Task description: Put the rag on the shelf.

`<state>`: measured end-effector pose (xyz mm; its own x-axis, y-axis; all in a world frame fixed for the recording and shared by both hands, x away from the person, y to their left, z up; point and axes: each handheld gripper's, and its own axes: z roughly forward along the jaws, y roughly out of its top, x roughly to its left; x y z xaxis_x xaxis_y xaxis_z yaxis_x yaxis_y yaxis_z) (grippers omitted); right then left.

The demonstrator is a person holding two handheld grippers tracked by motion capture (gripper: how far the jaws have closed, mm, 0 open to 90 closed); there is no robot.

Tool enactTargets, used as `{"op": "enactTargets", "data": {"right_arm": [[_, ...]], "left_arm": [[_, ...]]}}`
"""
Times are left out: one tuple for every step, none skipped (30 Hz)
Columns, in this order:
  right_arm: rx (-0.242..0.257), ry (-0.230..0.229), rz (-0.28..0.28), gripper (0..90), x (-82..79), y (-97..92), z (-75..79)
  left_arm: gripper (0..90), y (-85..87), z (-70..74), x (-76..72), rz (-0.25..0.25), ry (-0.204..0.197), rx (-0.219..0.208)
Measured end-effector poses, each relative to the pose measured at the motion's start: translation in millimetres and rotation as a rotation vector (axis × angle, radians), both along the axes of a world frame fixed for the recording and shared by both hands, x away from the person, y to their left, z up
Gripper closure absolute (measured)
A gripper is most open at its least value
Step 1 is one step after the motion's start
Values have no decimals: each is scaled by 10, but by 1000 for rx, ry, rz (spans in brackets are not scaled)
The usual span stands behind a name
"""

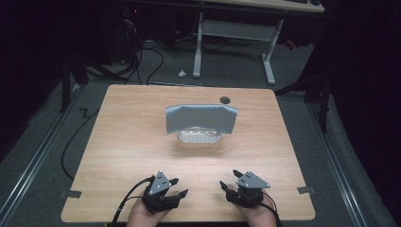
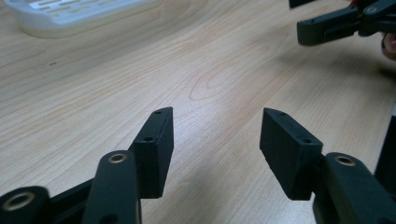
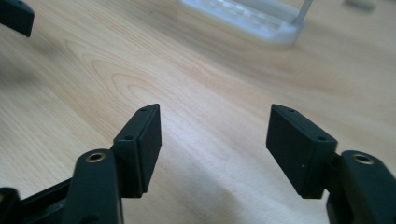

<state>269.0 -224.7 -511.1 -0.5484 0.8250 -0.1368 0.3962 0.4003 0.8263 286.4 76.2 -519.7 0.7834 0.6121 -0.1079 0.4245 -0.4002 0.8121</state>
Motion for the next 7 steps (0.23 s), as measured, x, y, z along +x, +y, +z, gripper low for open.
{"op": "enactTargets", "data": {"right_arm": [[16,8,-6,386,19,-7,-8],[44,34,-17,387,46,-11,-19],[61,52,-17,385,68,-7,-24],[61,52,-17,385,68,-7,-24],[50,37,-9,381,78,10,-24],[30,21,-6,380,74,18,-21],[20,9,3,381,64,7,-26]], "left_arm": [[444,-17,-18,14,-4,3,16],[443,-25,-27,18,-4,-5,28],[442,-25,-27,18,-4,-5,28],[442,-22,-30,19,-2,-12,31],[441,-17,-31,21,1,-11,26],[437,-8,-30,28,4,-8,21],[436,3,-30,37,9,-4,19]]}}
